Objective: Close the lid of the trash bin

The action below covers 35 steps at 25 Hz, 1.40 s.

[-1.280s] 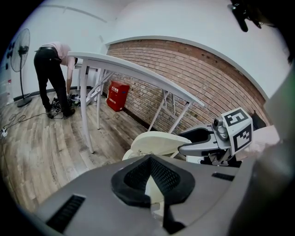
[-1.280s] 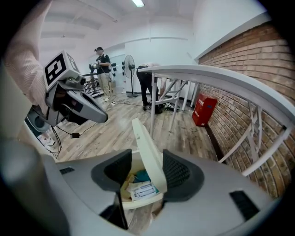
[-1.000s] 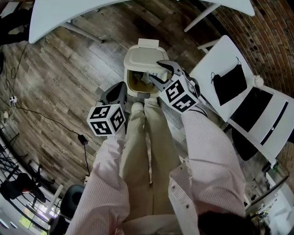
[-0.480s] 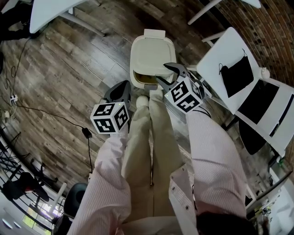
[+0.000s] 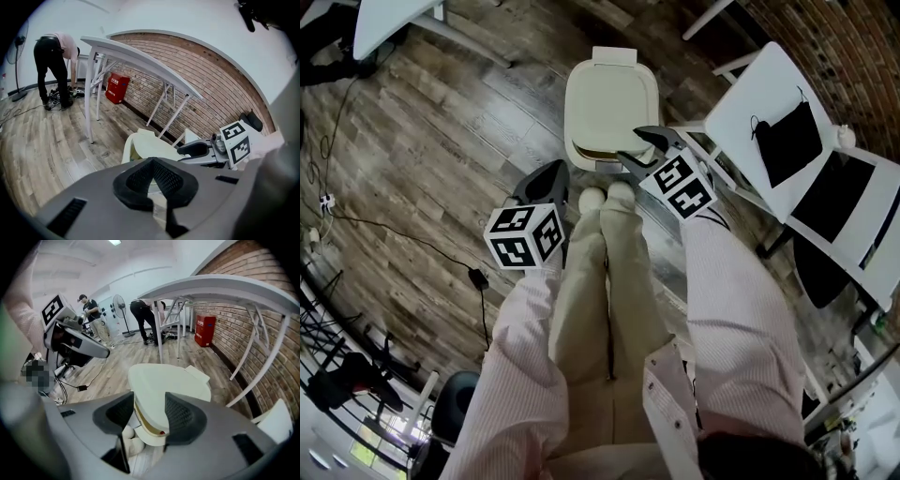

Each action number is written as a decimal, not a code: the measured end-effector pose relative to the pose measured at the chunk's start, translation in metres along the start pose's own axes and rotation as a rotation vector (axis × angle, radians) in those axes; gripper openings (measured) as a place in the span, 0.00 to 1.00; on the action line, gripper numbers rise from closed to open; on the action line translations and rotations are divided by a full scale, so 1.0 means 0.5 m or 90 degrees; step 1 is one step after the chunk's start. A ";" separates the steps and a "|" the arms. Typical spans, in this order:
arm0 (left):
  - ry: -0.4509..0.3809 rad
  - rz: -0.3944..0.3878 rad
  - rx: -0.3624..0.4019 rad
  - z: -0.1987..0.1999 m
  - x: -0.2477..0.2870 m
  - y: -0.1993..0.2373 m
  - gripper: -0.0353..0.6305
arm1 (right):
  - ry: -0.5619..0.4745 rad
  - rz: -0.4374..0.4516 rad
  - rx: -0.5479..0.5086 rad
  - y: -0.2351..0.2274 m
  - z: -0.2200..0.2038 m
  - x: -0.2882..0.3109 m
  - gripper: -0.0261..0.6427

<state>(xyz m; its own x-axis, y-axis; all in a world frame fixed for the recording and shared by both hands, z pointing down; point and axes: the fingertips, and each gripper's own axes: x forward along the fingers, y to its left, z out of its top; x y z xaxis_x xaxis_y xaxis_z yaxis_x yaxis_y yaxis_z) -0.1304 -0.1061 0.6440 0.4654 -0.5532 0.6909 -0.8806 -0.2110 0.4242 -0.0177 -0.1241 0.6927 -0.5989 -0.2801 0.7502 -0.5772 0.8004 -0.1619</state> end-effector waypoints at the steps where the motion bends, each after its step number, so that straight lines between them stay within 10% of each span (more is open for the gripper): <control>1: -0.002 0.001 -0.004 -0.003 0.002 0.000 0.04 | -0.009 0.004 0.011 -0.003 -0.001 0.001 0.35; 11: -0.005 0.008 -0.016 -0.054 0.030 -0.003 0.04 | -0.061 0.048 0.122 0.001 -0.038 0.024 0.35; 22: 0.002 0.010 -0.019 -0.100 0.073 0.026 0.04 | -0.029 -0.020 0.080 -0.019 -0.107 0.082 0.06; 35: 0.011 0.000 -0.010 -0.116 0.121 0.039 0.04 | 0.013 -0.021 0.052 -0.016 -0.149 0.126 0.04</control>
<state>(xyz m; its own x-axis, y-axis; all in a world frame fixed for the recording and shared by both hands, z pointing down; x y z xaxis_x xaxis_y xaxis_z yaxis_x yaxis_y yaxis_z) -0.1140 -0.0972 0.7280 0.4672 -0.5395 0.7004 -0.8790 -0.1978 0.4339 -0.0094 -0.1086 0.7890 -0.5680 -0.2947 0.7685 -0.6401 0.7451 -0.1874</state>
